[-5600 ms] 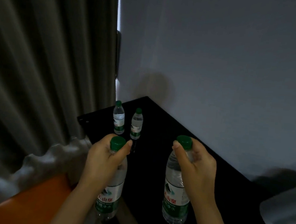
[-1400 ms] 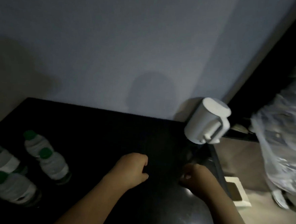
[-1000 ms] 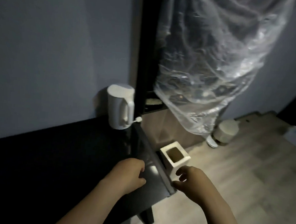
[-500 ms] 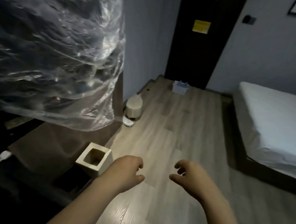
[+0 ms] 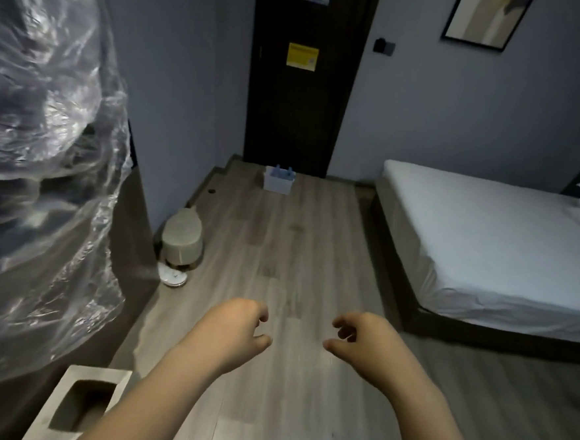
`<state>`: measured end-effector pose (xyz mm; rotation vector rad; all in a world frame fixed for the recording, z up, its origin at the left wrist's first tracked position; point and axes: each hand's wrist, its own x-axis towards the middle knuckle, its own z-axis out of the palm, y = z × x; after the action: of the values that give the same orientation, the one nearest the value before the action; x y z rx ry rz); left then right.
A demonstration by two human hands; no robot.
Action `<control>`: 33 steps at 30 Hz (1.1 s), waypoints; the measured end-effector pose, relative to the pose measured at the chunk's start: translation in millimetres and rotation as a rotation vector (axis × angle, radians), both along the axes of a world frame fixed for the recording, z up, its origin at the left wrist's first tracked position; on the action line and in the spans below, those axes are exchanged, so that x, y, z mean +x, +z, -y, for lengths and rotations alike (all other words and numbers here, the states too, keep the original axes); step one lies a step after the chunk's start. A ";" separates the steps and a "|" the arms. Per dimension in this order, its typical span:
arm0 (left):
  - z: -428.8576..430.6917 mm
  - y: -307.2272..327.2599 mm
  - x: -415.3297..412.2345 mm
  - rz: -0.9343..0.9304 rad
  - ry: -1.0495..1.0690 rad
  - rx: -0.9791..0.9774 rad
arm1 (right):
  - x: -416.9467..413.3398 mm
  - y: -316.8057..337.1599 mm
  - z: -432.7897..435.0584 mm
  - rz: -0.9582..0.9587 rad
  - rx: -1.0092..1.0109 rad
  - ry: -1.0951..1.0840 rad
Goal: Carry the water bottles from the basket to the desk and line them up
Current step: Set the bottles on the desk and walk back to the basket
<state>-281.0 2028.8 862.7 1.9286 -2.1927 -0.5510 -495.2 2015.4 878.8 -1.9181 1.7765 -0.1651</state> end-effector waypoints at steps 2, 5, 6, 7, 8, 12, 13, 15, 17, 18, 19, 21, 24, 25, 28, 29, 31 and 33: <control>25.8 -2.2 -0.2 -0.021 -0.006 0.007 | -0.8 1.4 22.1 0.015 0.002 -0.011; 65.4 -6.7 -2.1 0.005 -0.035 0.006 | -2.8 -1.2 60.5 0.009 0.003 -0.026; 80.0 -8.4 -2.9 0.014 -0.042 0.003 | -3.3 -3.1 75.1 0.013 0.003 -0.033; 95.1 -9.9 -4.0 0.022 -0.044 -0.002 | -3.5 -5.3 90.7 0.016 0.005 -0.037; 111.1 -11.0 -5.5 0.029 -0.043 -0.007 | -4.3 -7.2 106.7 0.017 0.009 -0.036; 178.2 -10.8 -15.9 0.042 -0.027 -0.041 | -10.0 -10.6 176.5 0.034 0.008 -0.022; 195.5 -8.8 -19.6 0.050 -0.023 -0.053 | -13.2 -8.8 195.2 0.036 0.001 -0.019; 229.8 -3.8 -26.1 0.070 -0.012 -0.067 | -20.2 -3.4 232.1 0.039 -0.013 -0.016; 261.9 0.2 -31.4 0.073 0.005 -0.068 | -25.2 2.8 268.0 0.040 -0.030 -0.004; 274.5 2.0 -33.1 0.068 0.014 -0.064 | -26.0 5.4 282.6 0.046 -0.035 0.005; 291.2 2.2 -34.3 0.064 0.022 -0.066 | -26.9 6.5 301.3 0.053 -0.035 0.014; 314.9 2.3 -33.5 0.058 0.031 -0.066 | -26.2 8.7 327.7 0.054 -0.035 0.035; 356.1 0.0 -30.0 0.044 0.052 -0.042 | -23.5 5.9 372.0 0.057 -0.012 0.043; 370.8 -0.8 -27.4 0.047 0.054 -0.040 | -21.3 4.5 387.1 0.050 -0.010 0.046; 419.6 -3.7 -16.2 0.049 0.061 -0.036 | -10.9 2.1 435.6 0.035 -0.012 0.054; 437.7 -5.0 -11.4 0.047 0.061 -0.036 | -6.3 1.7 453.2 0.030 -0.019 0.053; 475.4 -7.5 -0.5 0.040 0.055 -0.038 | 4.6 0.3 488.8 0.020 -0.031 0.046; 514.5 -7.5 12.8 0.031 0.054 -0.037 | 17.6 -0.4 523.9 0.008 -0.028 0.036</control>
<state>-268.1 1514.3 855.2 1.9842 -2.1463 -0.4709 -477.6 1491.5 878.3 -1.9652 1.7417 -0.1864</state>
